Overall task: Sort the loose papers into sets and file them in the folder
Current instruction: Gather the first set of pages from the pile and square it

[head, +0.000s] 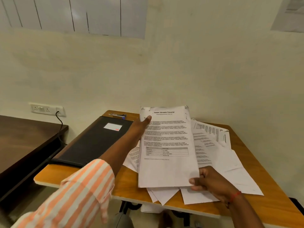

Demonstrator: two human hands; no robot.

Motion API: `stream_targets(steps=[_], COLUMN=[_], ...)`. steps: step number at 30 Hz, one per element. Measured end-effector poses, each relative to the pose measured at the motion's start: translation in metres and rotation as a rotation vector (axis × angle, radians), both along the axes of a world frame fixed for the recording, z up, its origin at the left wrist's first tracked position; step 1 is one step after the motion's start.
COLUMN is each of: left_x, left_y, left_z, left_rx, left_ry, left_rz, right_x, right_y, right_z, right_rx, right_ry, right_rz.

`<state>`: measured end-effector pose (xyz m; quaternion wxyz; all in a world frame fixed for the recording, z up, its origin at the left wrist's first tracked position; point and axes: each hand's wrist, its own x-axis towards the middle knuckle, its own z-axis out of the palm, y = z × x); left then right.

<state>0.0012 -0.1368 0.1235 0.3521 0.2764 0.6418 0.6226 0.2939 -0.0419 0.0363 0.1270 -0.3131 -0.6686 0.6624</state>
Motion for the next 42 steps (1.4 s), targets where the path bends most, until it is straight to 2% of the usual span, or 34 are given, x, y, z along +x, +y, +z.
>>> stream_targets(steps=[3,8,10,15,18,22,28,36,42], left_x=[0.003,0.014,0.019,0.032,0.031,0.028,0.017,0.008,-0.020], left_y=[0.011,0.009,0.008,0.007,0.005,0.000,-0.003,0.009,0.015], left_z=[-0.003,-0.020,-0.023,-0.025,-0.028,-0.032,-0.029,-0.038,-0.051], left_rx=[0.042,0.100,0.105,0.063,0.075,0.043,0.050,0.021,-0.033], left_ry=[-0.082,-0.012,0.036,0.145,0.171,0.179,0.037,0.242,0.268], left_rz=[0.088,0.082,0.066,0.008,0.019,0.015,-0.088,0.045,0.077], right_x=[0.005,0.009,0.002,-0.040,-0.057,-0.068,-0.077,-0.103,-0.128], right_y=[-0.007,-0.008,-0.006,0.009,0.023,0.033,0.039,0.051,0.069], right_z=[0.011,0.029,0.039,0.064,0.073,0.073,0.057,0.039,0.034], right_rx=[0.074,0.101,0.153,0.155,0.248,0.389,0.387,0.398,0.524], right_ry=[-0.048,-0.153,-0.071,0.343,0.412,0.373,0.306,0.170,0.075], right_rz=[0.016,0.175,0.155,-0.149,-0.347,-0.495,-0.564,-0.567,-0.538])
